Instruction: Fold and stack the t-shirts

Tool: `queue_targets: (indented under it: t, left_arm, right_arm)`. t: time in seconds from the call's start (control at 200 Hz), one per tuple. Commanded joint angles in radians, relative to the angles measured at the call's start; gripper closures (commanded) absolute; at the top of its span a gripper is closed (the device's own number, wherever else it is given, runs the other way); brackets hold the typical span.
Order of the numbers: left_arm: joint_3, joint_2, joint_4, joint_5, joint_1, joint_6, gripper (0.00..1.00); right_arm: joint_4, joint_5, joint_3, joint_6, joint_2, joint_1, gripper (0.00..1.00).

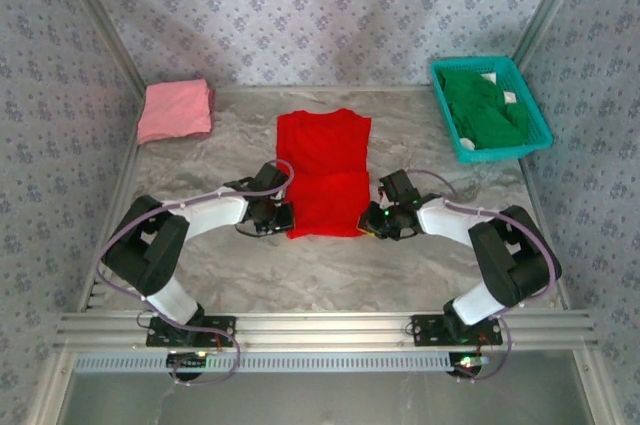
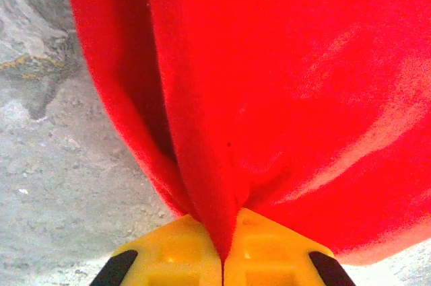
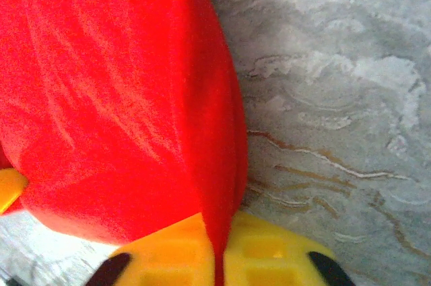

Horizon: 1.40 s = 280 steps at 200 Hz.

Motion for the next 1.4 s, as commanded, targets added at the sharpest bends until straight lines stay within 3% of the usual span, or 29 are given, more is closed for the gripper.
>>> queue_targets:
  t: [0.0,0.155,0.29,0.53,0.635,0.72,0.859,1.149,1.394]
  left_arm:
    - [-0.020,-0.036,-0.032,-0.007,-0.005,0.008,1.00]
    - [-0.030,-0.084,-0.068,-0.007,-0.007,0.019,1.00]
    - [-0.095,-0.129,-0.094,0.002,-0.043,0.013,1.00]
    - [-0.226,-0.364,-0.142,-0.008,-0.160,-0.082,1.00]
    - [-0.165,-0.433,-0.233,-0.048,-0.163,-0.050,1.00]
    - [-0.073,-0.434,-0.274,-0.068,-0.142,0.005,1.00]
    - [0.056,-0.354,-0.239,0.011,-0.036,0.066,1.00]
    - [0.448,-0.029,-0.359,0.034,0.128,0.277,1.00]
    - [0.701,0.201,-0.337,0.047,0.247,0.356,1.00]
  right_arm:
    - [-0.012,-0.001,0.007,-0.009,-0.023,-0.003,1.00]
    - [-0.069,0.012,-0.004,-0.029,-0.106,0.020,1.00]
    - [-0.093,0.028,-0.114,-0.004,-0.211,0.070,1.00]
    - [-0.254,0.137,-0.218,0.071,-0.632,0.134,1.00]
    - [-0.308,0.176,-0.169,0.071,-0.691,0.131,1.00]
    - [-0.328,0.175,-0.095,0.005,-0.634,0.118,1.00]
    - [-0.296,0.175,0.047,-0.067,-0.494,0.045,1.00]
    - [-0.208,0.126,0.333,-0.249,-0.126,-0.143,1.00]
    - [-0.221,0.102,0.674,-0.294,0.202,-0.180,1.00]
